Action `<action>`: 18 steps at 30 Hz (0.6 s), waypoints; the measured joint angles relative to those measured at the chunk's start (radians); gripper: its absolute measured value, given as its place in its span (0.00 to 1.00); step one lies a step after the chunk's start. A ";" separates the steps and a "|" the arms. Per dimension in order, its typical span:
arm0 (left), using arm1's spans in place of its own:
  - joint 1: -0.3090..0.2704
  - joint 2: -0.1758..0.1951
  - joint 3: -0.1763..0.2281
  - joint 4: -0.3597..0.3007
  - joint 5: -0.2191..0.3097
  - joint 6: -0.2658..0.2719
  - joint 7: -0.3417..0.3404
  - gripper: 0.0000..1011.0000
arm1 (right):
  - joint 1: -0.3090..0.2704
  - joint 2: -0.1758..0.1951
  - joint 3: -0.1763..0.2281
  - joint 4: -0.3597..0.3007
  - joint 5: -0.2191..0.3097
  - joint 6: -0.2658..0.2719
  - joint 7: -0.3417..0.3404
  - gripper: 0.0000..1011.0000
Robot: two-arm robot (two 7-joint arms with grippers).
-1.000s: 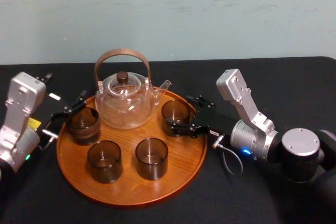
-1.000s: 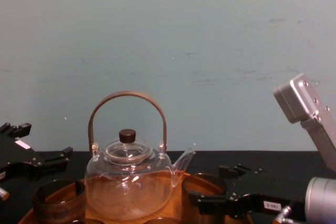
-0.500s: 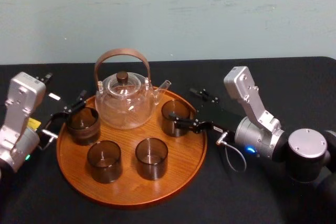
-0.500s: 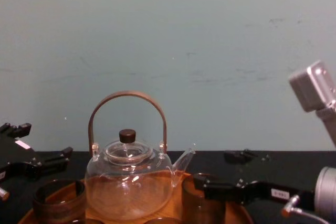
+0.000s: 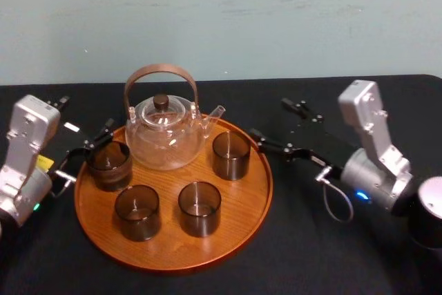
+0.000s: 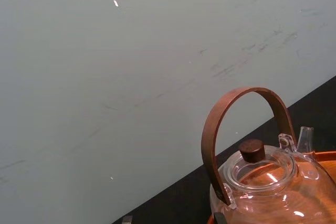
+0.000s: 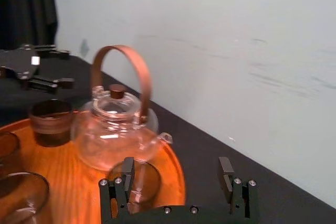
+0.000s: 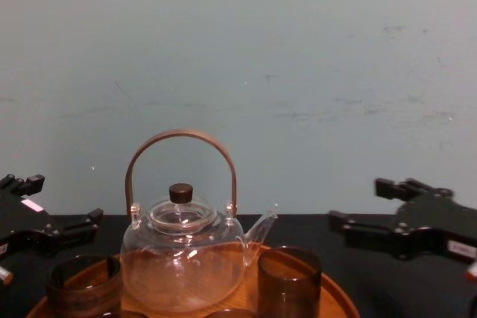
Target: Pick up the glass from the table and place it on the tray.
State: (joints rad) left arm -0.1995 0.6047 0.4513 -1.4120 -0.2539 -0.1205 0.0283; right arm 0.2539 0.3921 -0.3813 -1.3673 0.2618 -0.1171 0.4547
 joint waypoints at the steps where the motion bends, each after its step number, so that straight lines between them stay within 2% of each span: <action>1: 0.000 0.000 0.000 0.000 0.000 0.000 0.000 0.99 | -0.009 0.005 0.009 -0.005 0.003 -0.002 -0.004 0.99; 4: 0.000 0.000 0.000 0.000 0.000 0.000 0.000 0.99 | -0.044 0.023 0.046 -0.020 0.014 -0.009 -0.021 0.99; 14: 0.000 0.000 0.000 0.000 0.000 0.000 0.000 0.99 | -0.109 0.049 0.121 -0.027 0.021 -0.023 -0.055 0.99; 18: 0.000 0.000 0.000 0.000 0.000 0.000 0.000 0.99 | -0.130 0.052 0.147 -0.030 -0.017 -0.029 -0.102 0.99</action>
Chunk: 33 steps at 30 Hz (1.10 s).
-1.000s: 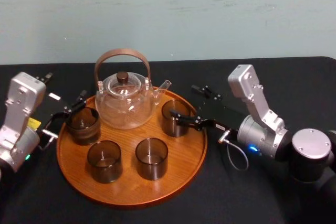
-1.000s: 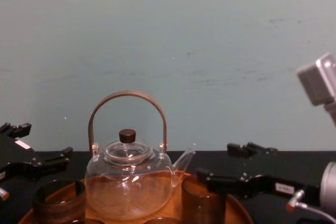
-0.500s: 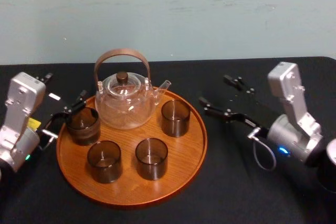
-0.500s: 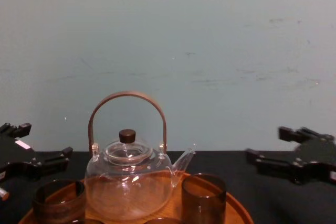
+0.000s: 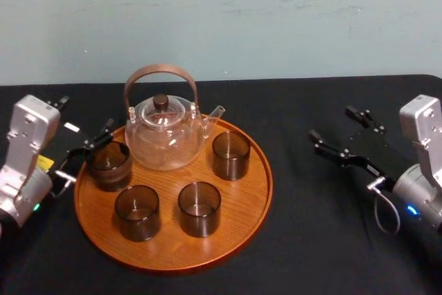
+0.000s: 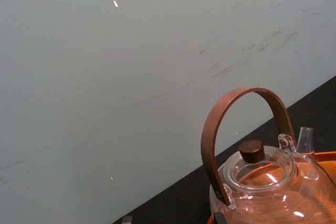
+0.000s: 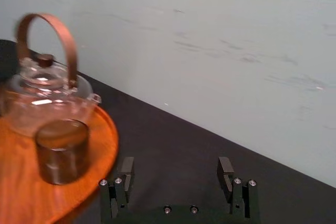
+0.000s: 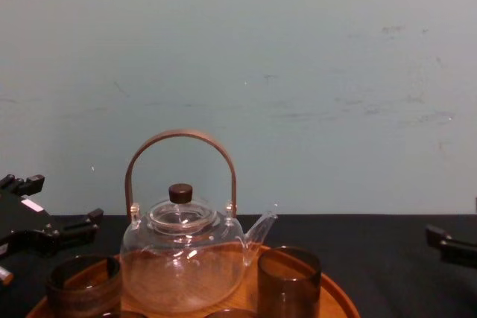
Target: Pick up the glass from the table and place it on the tray.
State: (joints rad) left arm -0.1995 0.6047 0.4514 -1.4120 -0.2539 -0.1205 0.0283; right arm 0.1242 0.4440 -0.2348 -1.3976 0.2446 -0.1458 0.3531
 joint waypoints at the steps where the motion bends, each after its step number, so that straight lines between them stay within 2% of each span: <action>1: 0.000 0.000 0.000 0.000 0.000 0.000 0.000 0.99 | -0.002 0.000 0.003 0.000 -0.006 0.000 -0.007 0.99; 7: 0.000 0.000 0.000 0.000 0.000 0.000 0.000 0.99 | -0.015 -0.009 0.019 -0.003 -0.043 0.001 -0.043 0.99; 33: 0.000 0.000 0.000 0.000 0.000 0.000 0.000 0.99 | -0.012 -0.006 0.015 -0.002 -0.038 0.003 -0.036 0.99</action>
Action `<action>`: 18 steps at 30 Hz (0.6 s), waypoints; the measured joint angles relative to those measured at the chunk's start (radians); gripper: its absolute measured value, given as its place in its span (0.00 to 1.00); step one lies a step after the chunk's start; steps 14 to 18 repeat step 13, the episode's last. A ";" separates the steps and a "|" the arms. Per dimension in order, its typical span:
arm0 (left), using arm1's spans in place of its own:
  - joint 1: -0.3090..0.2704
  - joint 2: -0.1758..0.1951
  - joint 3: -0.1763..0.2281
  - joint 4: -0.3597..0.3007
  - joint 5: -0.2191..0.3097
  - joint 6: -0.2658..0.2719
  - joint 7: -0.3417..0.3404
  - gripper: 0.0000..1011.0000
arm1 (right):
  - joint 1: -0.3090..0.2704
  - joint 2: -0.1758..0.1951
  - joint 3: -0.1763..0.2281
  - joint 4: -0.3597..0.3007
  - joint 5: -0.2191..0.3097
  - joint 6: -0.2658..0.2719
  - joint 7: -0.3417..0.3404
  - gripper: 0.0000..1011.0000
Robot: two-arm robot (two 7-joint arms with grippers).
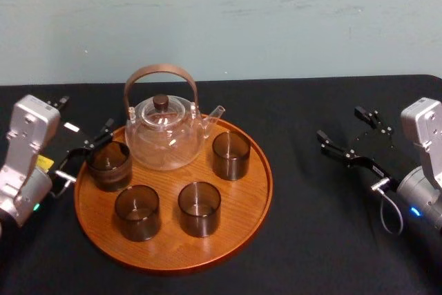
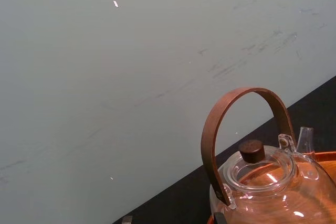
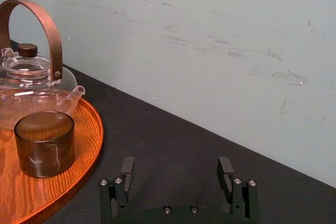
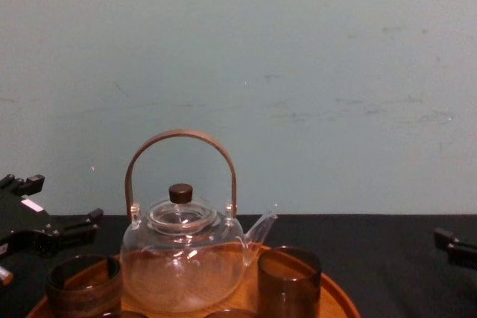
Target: Pick up the glass from the table and place it on the tray.
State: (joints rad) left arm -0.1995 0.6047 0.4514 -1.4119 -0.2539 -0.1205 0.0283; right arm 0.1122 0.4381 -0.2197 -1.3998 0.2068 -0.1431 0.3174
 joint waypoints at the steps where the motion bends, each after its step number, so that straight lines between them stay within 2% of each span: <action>1: 0.000 0.000 0.000 0.000 0.000 0.000 0.000 0.99 | 0.000 0.000 0.000 0.000 0.000 0.000 0.000 0.99; 18: 0.000 0.000 0.000 0.000 0.000 0.000 0.000 0.99 | 0.000 0.000 0.000 0.001 0.001 0.000 0.001 0.99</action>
